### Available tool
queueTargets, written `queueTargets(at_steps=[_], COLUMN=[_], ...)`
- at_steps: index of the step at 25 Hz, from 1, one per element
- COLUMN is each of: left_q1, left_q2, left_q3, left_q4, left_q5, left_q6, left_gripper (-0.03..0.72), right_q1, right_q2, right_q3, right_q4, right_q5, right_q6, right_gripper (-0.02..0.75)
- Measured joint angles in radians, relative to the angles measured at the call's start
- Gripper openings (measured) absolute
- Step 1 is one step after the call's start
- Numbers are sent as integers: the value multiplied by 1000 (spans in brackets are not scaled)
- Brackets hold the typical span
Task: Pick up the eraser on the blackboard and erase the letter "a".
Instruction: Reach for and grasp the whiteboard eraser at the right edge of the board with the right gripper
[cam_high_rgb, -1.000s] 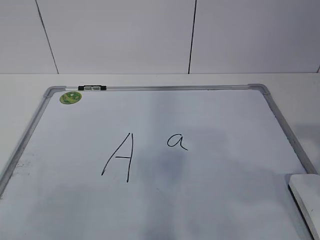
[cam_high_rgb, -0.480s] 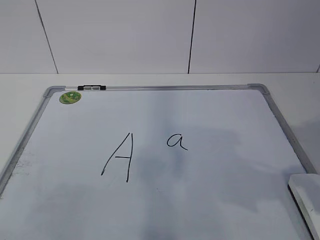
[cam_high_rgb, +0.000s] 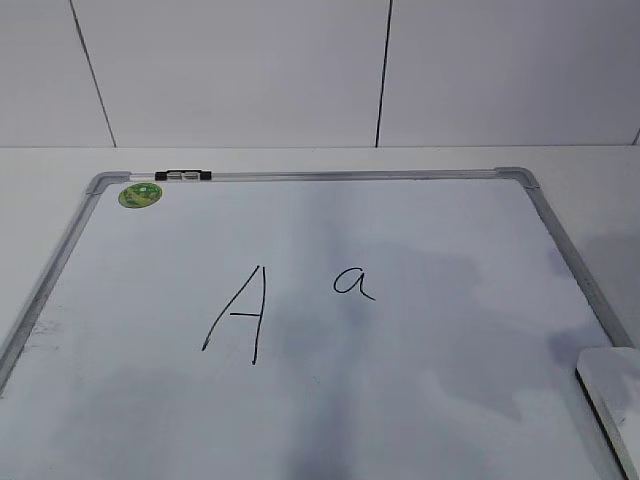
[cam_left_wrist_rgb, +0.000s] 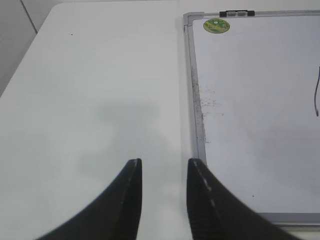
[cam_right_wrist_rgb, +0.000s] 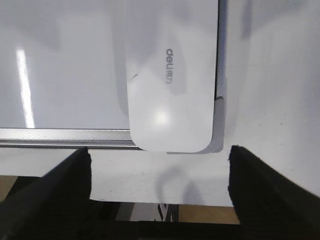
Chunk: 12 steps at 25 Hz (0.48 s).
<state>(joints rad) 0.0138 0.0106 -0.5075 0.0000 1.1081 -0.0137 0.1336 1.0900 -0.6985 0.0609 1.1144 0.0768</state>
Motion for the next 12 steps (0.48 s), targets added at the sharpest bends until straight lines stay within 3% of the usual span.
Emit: queueTargets(at_steps=[12], left_q1=[0], left_q2=[0], left_q3=[0], left_q4=[0], left_q5=[0], left_q6=[0], left_gripper=[235], right_q1=[80], right_q2=[139], right_q3=[-2], right_q4=[-70], right_q5=[-86], right_q6=[113], right_gripper=[675])
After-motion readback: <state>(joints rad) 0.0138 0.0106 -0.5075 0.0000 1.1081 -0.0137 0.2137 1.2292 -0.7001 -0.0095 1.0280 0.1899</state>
